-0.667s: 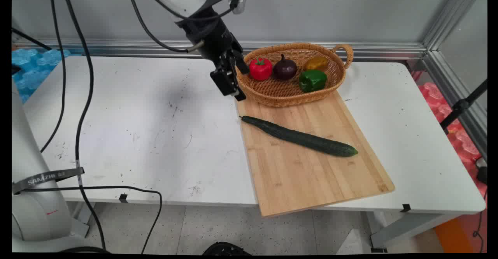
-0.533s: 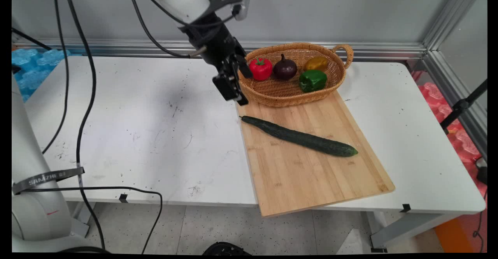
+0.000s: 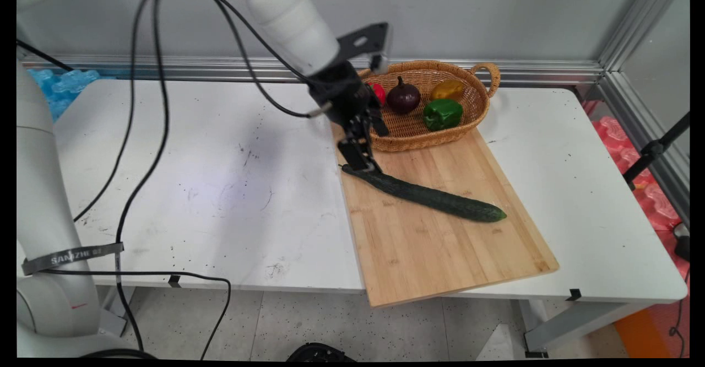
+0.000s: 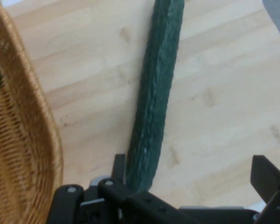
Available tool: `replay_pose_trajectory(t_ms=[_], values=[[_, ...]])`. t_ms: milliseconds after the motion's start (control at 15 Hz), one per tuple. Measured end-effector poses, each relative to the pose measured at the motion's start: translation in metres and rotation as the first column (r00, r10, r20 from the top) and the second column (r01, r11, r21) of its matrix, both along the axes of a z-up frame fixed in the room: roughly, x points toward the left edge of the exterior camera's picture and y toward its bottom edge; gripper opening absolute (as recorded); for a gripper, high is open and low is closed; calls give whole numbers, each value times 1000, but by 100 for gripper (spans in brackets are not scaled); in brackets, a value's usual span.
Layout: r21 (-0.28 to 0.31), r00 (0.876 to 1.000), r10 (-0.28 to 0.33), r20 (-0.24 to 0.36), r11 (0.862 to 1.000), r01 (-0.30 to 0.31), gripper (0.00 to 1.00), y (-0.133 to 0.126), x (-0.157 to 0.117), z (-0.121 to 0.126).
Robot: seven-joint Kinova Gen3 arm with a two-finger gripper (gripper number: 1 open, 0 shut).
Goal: Pick up the cucumber from the cutting board
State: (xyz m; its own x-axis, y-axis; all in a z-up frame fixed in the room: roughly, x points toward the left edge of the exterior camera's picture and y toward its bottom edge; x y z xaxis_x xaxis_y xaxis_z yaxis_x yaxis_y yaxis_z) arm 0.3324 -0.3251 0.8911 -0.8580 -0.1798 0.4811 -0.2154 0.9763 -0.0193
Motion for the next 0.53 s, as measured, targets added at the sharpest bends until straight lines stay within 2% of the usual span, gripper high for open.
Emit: replay_pose_trajectory(t_ms=[533], values=[[1, 999, -30, 20, 1000, 30, 100, -27, -60, -62]])
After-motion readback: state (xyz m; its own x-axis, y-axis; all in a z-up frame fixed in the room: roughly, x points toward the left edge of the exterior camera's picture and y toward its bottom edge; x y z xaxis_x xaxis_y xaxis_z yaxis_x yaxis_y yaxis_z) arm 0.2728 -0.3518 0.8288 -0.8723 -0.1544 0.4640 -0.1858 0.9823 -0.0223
